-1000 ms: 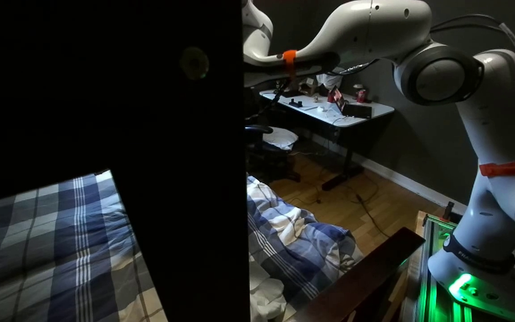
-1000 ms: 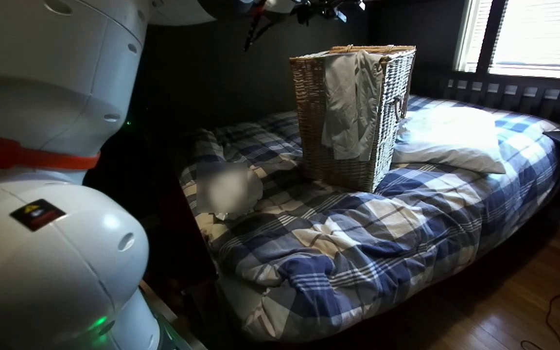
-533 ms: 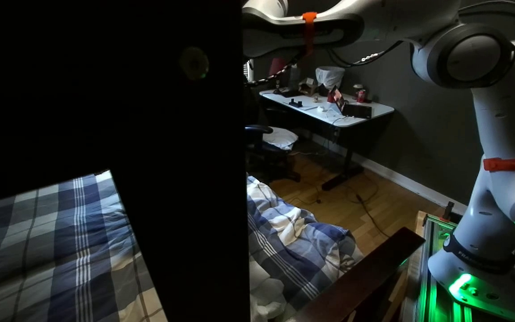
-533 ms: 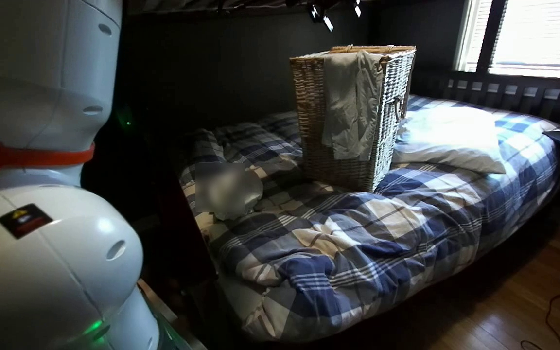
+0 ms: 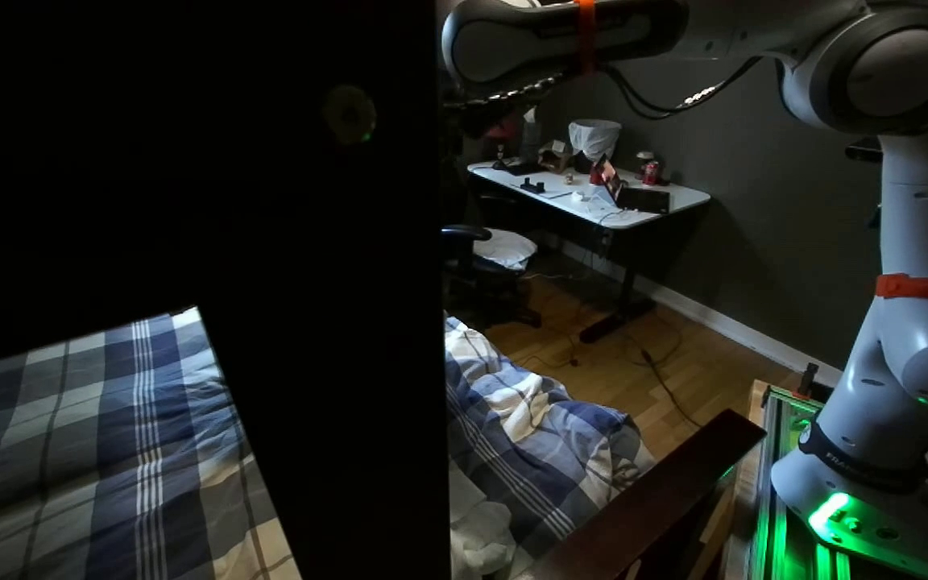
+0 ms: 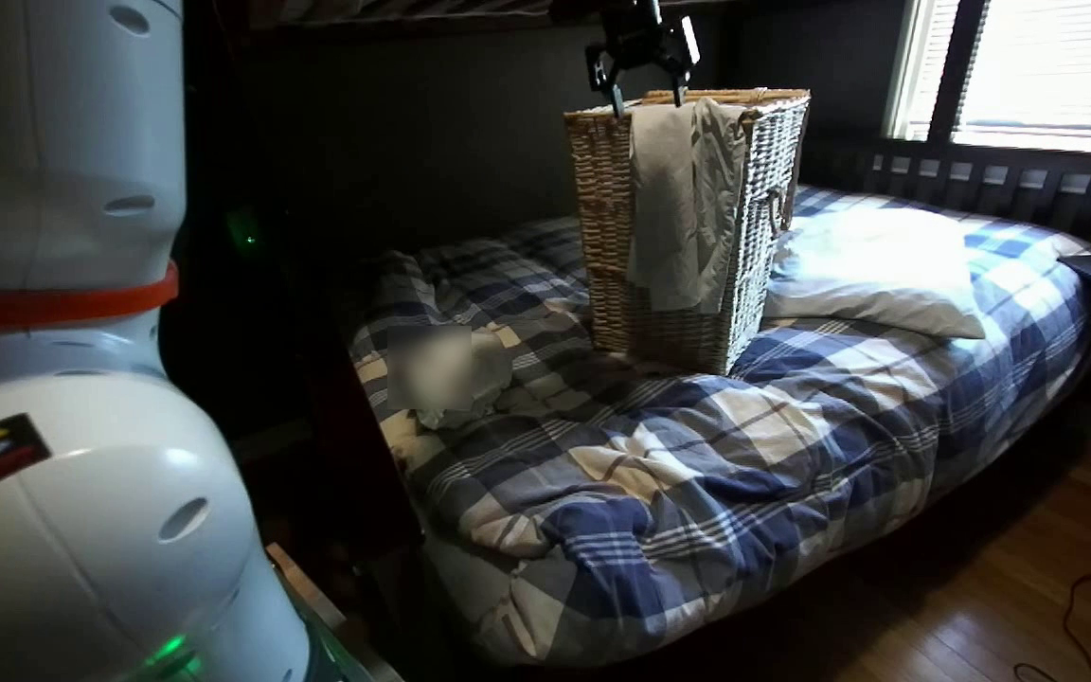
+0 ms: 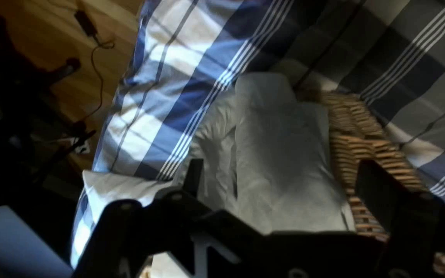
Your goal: Put the white pillowcase in the basket
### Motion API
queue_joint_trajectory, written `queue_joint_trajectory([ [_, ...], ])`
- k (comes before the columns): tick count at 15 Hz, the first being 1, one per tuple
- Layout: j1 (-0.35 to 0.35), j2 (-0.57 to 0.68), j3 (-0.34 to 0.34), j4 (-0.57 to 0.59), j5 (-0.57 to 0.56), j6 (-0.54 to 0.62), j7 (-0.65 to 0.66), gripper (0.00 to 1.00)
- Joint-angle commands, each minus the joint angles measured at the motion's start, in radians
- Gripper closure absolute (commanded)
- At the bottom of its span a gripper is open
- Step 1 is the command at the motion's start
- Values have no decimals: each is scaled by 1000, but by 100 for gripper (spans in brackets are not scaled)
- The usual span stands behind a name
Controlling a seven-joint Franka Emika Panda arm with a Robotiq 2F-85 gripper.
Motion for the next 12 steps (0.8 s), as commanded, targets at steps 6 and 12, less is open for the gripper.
queue_joint_trajectory([
  [6, 26, -65, -95, -133, 145, -68, -78, 0],
  [12, 45, -69, -105, -158, 117, -30, -70, 0],
])
